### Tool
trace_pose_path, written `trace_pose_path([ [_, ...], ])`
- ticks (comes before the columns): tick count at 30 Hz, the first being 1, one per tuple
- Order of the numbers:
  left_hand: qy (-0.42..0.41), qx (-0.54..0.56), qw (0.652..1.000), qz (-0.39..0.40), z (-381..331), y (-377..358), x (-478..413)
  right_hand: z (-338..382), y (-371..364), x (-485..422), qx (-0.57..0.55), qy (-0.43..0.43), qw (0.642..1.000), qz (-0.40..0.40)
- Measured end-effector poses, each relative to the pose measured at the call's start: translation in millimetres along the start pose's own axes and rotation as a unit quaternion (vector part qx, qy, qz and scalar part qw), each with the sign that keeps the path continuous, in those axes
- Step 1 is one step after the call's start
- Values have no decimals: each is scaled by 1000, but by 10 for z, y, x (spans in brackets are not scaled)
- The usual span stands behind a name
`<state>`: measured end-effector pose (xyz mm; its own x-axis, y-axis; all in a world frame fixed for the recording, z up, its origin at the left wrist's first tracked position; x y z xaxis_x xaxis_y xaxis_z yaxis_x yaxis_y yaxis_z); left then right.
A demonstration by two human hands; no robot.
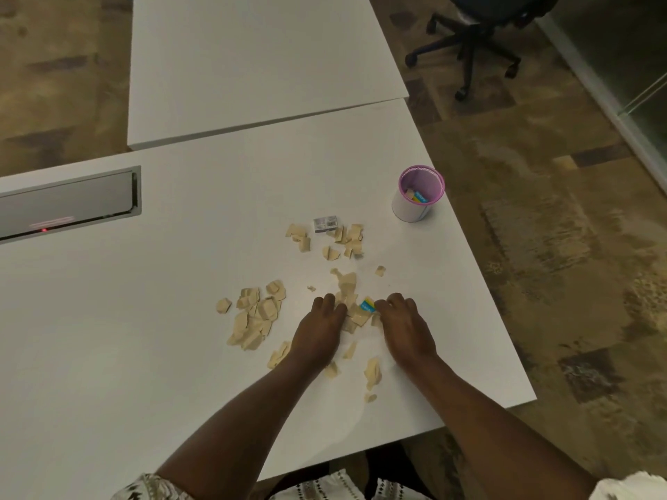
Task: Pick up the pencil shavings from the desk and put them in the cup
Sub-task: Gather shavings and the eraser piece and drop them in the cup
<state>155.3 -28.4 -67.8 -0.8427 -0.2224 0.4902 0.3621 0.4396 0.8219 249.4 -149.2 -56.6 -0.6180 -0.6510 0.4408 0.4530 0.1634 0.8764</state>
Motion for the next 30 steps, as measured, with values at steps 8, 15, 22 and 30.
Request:
trace_pose_path([
  [8,4,32,999,-42,72,128,-8,-19,145,22,-36,34,995,-83],
  [15,52,152,981,-107,152,273,-21,-158,233,-32,-125,13,987,-105],
  [22,151,349,909,-170,272,428,-42,-418,317,-99,-372,-106,912,-136],
  [30,203,608,755,-139,146,567,-291,-569,529,-289,-624,-147,759,-111],
])
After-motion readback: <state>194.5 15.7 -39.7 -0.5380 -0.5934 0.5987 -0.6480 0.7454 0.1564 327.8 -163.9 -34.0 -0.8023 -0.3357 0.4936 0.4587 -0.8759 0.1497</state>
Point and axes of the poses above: each hand's wrist, its own x-axis away from the middle knuckle, its own y-axis out of the back of the hand, z = x × y, the point moved 6 cm from there along -x, towards the middle knuckle, and after that the axes turned 10 degrees about z, right-handed, at the moved point
